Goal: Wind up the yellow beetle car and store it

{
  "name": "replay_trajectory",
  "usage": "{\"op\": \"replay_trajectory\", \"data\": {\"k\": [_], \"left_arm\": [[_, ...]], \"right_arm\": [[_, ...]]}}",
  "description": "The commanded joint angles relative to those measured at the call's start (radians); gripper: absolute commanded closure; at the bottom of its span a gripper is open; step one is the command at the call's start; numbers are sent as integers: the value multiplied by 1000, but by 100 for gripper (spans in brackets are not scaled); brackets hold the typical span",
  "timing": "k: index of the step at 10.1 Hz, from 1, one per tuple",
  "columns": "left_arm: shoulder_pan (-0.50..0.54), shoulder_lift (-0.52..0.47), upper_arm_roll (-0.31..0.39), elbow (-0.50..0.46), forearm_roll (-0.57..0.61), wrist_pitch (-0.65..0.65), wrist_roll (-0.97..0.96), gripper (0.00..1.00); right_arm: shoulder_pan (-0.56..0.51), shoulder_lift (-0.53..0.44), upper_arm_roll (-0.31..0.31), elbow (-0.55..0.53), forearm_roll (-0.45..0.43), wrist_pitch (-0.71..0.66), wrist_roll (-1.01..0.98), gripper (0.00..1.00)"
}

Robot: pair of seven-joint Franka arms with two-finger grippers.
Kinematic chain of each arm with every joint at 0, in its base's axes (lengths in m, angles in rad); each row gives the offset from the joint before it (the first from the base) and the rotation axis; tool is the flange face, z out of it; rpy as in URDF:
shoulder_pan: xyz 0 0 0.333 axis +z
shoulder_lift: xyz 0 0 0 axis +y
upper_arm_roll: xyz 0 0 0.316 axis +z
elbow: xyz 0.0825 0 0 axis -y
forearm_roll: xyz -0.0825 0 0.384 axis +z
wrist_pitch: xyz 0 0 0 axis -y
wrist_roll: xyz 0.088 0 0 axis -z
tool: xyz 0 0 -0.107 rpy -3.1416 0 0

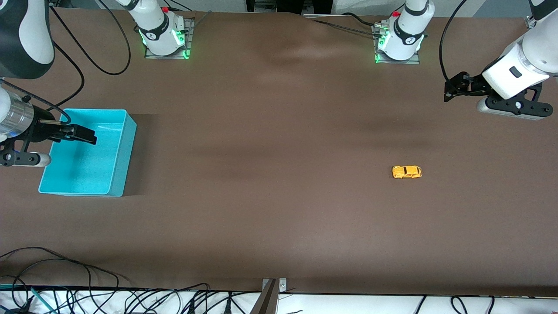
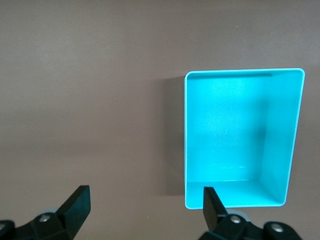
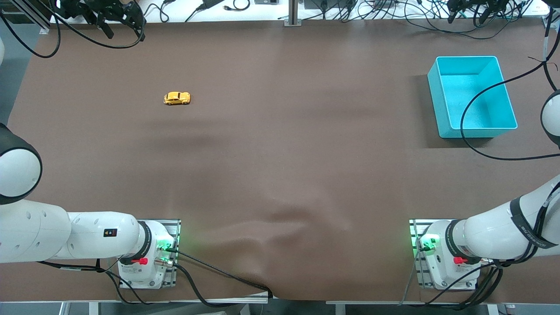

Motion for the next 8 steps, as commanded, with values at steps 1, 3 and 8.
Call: {"op": "replay_trajectory", "data": {"k": [1, 3, 8], "left_arm": [[5, -20, 1, -7, -26, -12, 1, 0], [5, -20, 3, -8, -26, -14, 1, 0], [5, -19, 3, -7, -26, -20, 1, 0]], "right_arm": [[-4, -9, 5, -1, 4, -6, -9, 0], [-6, -9, 3, -1, 4, 3, -9, 0], [-9, -10, 0, -1, 10, -9, -20, 0]]}}
